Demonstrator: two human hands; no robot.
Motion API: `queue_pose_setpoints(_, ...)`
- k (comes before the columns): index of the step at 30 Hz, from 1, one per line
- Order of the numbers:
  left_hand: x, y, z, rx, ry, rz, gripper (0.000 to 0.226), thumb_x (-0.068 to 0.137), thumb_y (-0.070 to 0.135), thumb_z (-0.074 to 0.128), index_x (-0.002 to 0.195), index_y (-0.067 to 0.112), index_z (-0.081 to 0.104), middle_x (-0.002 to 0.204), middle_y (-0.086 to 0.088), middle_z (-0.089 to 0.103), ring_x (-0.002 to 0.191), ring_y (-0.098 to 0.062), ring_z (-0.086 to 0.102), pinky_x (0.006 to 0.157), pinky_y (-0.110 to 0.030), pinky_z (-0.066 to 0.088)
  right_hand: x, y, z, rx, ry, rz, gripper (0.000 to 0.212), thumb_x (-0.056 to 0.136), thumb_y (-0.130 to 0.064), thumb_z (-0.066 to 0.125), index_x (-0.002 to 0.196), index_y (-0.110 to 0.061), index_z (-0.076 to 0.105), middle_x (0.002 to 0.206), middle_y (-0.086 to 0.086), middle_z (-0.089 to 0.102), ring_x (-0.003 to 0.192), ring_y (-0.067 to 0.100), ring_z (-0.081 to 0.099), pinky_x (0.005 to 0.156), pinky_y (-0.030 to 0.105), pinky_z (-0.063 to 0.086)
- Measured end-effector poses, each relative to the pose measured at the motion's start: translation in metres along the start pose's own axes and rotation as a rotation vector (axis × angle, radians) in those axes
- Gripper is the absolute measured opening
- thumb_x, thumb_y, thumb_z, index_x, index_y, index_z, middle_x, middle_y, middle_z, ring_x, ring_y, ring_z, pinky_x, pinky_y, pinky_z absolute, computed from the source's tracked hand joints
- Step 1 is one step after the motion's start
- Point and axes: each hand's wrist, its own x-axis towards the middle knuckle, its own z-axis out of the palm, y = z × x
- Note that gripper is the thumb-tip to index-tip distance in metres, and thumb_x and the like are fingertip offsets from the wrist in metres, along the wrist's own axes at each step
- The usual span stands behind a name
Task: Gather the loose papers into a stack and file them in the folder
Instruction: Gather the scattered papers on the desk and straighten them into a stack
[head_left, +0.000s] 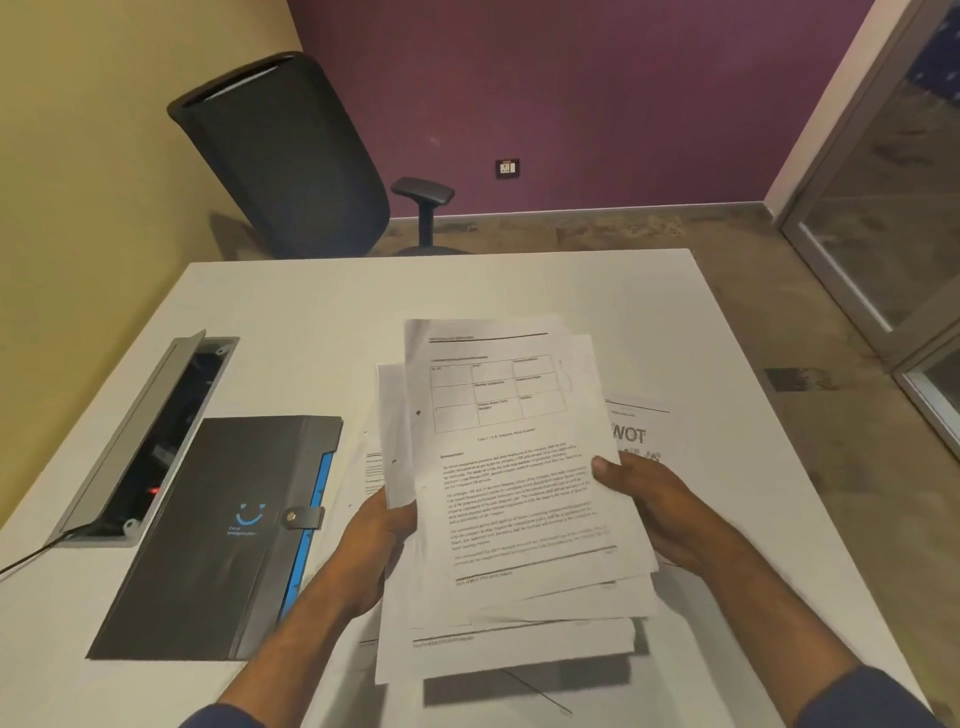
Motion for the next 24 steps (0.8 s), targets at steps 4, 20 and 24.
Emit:
queue_pose_setpoints(4,0.002,0.005,0.006,-0.112,0.002,-0.009,0.038,0.102,0.038,0.044,0.119,0.02,0.073,0.12,-0.011,0.073,0.113,-0.034,0.068,0.081,-0.041,0.061,0.01,-0.001,0.017,-0.051,-0.1,-0.055,0.038,0.087,-0.003,0.068,0.125,-0.007,0.065,0.127,0.014,0.068,0.117,0.031,0.065,0.093,0.037,0.056)
queue_pose_setpoints(20,-0.003,0.033,0.015,0.233,-0.081,0.301,0.038,0.082,0.01,0.08,0.113,0.03,0.071,0.116,0.003,0.076,0.106,-0.013,0.072,0.087,-0.023,0.059,-0.005,0.016,0.029,-0.33,0.43,-0.383,0.039,0.074,-0.018,0.084,0.108,-0.007,0.068,0.11,0.01,0.073,0.102,0.024,0.07,0.093,0.04,0.054)
queue_pose_setpoints(24,-0.003,0.025,0.019,0.14,-0.09,0.337,0.046,0.076,0.008,0.083,0.115,0.027,0.071,0.115,-0.005,0.076,0.109,-0.023,0.071,0.08,-0.025,0.058,-0.014,0.021,0.025,-0.254,0.267,-0.438,0.039,0.074,-0.001,0.082,0.107,-0.017,0.072,0.104,0.006,0.077,0.099,0.022,0.073,0.079,0.028,0.059)
